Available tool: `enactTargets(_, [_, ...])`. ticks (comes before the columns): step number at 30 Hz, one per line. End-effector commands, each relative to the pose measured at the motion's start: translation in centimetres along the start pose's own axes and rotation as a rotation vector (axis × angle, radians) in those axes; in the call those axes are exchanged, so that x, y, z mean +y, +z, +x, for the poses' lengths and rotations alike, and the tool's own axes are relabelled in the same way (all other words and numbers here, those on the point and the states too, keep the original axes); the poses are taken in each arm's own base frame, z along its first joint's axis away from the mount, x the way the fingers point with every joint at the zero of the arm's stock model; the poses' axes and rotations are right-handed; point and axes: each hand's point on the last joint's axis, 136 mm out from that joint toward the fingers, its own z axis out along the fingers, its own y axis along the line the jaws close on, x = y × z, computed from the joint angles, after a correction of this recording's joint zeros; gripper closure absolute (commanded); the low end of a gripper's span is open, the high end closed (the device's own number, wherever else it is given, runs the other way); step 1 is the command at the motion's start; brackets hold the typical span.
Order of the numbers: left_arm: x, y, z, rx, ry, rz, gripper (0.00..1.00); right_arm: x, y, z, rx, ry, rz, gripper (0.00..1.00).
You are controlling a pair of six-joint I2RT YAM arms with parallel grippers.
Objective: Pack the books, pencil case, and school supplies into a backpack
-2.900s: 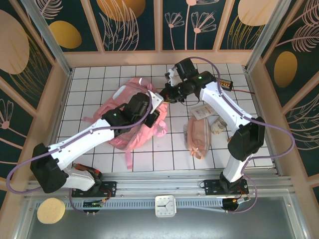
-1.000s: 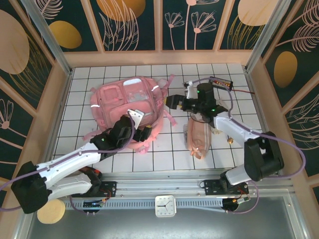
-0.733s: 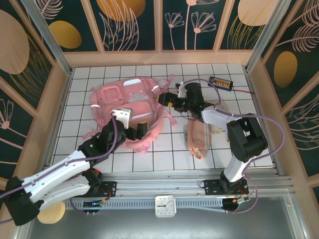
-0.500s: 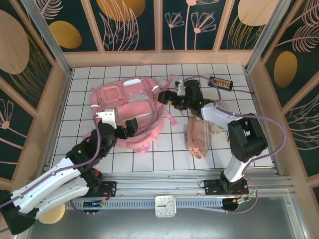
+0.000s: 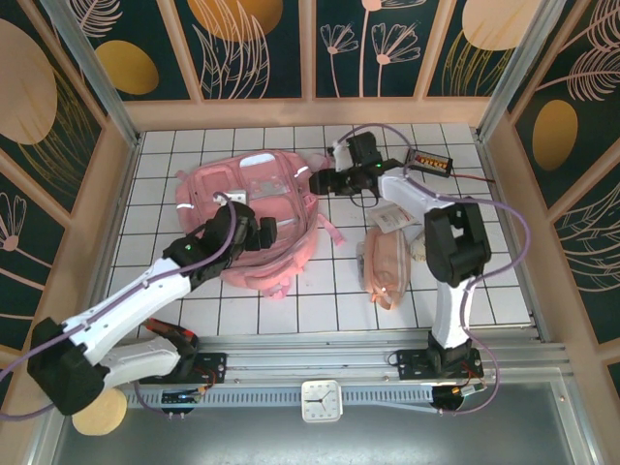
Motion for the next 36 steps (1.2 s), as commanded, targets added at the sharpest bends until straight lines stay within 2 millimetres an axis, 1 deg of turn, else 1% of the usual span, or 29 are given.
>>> enactTargets(1, [0.0,1.4,2.4,0.135,0.14,-0.016,0.05,0.3,1.1,-0.8,-0.016,-0.203,-0.005,0.33])
enactTargets(3, [0.2,2.2,3.1,0.184,0.23,-0.038,0.05,-0.3,1.5,-1.5,-0.019,-0.201,-0.008,0.32])
enactTargets(5, [0.3,3.0,3.9,0.233,0.341,-0.047,0.05,-1.3,1.5,-2.0,-0.018,-0.134,-0.012,0.32])
enactTargets(7, [0.9,3.8,4.7,0.274,0.448,-0.077,0.05,-1.0,1.2,-1.7,-0.034,-0.123,-0.054,0.3])
enactTargets(10, [1.2,4.9,5.6,0.309,0.558,-0.086,0.04,-0.7,0.8,-1.0,-0.034,-0.115,-0.072,0.28])
enactTargets(11, [0.6,5.1,4.6,0.289,0.574,-0.085,0.03,-0.6,0.9,-0.8,-0.026,-0.106,-0.079,0.27])
enactTargets(16, [1.0,7.5,4.8,0.315,0.709,-0.137,0.03,-0.7,0.9,-0.2,-0.013,-0.081,-0.078,0.26])
enactTargets(20, [0.7,9.3,5.9,0.364,0.82,-0.123,0.08,-0.6,0.6,-0.3,-0.021,-0.078,-0.074,0.26])
enactTargets(24, [0.6,10.7,7.0,0.4,0.849,-0.108,0.14,-0.8,0.2,-0.5,-0.023,-0.073,-0.062,0.26])
enactTargets(26, [0.4,11.2,7.3,0.408,0.851,-0.09,0.22,-0.6,0.1,-0.5,-0.026,-0.066,-0.07,0.26])
enactTargets(27, [0.2,11.3,7.1,0.401,0.853,-0.086,0.31,-0.5,0.0,-0.4,-0.025,-0.064,-0.073,0.25])
enactTargets(29, [0.3,12.1,8.0,0.436,0.857,-0.083,0.58,-0.3,-0.1,-0.4,-0.025,-0.064,-0.078,0.26])
enactTargets(31, [0.3,12.3,8.4,0.452,0.853,-0.068,0.88,-0.1,-0.4,-0.4,-0.028,-0.082,-0.085,0.26])
enactTargets(32, [0.4,12.2,8.4,0.456,0.848,-0.071,1.0,-0.2,-0.5,-0.3,-0.029,-0.099,-0.085,0.26])
enactTargets(35, [-0.2,11.0,7.5,0.432,0.822,-0.035,1.0,0.1,-1.3,-0.4,-0.046,-0.215,-0.1,0.25])
enactTargets(36, [-0.9,9.9,6.1,0.382,0.805,-0.009,1.0,0.4,-1.7,-0.5,-0.061,-0.287,-0.104,0.23])
